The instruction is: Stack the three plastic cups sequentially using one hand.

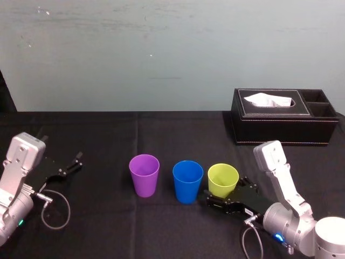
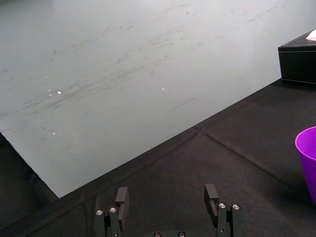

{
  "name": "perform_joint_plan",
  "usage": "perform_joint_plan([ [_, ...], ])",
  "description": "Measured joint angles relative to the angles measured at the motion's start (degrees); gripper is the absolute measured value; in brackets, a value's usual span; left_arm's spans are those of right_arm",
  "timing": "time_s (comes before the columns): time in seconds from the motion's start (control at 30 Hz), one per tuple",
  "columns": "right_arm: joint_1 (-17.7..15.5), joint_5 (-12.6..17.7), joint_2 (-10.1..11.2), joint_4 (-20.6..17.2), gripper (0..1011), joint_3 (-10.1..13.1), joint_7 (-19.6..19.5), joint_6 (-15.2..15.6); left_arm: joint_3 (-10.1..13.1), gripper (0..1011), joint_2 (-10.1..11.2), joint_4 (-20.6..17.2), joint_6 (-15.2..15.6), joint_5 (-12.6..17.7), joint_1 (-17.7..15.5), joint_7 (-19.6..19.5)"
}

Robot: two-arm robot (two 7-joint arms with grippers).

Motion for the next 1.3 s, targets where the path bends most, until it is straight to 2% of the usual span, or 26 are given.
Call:
perform_joint_plan([
  [0.57, 0.4, 0.3, -0.2, 0.7, 997, 0.0, 0.4, -0.3, 0.0, 1000, 0.0, 0.0, 0.0, 0.0, 0.0, 0.0],
  [0.77, 0.3, 0.3, -0.2, 0.6, 899, 0.0, 0.4, -0.3, 0.0, 1000, 0.0, 0.0, 0.0, 0.0, 0.0, 0.0],
  [0.97, 0.3, 0.3, -0.2, 0.5, 710, 0.0, 0.4, -0.3, 0.0, 1000, 0.0, 0.0, 0.0, 0.0, 0.0, 0.0],
  [1.3, 0.3, 0.3, -0.2, 0.5, 705, 0.0, 0.4, -0.2, 0.0, 1000, 0.0, 0.0, 0.0, 0.0, 0.0, 0.0],
])
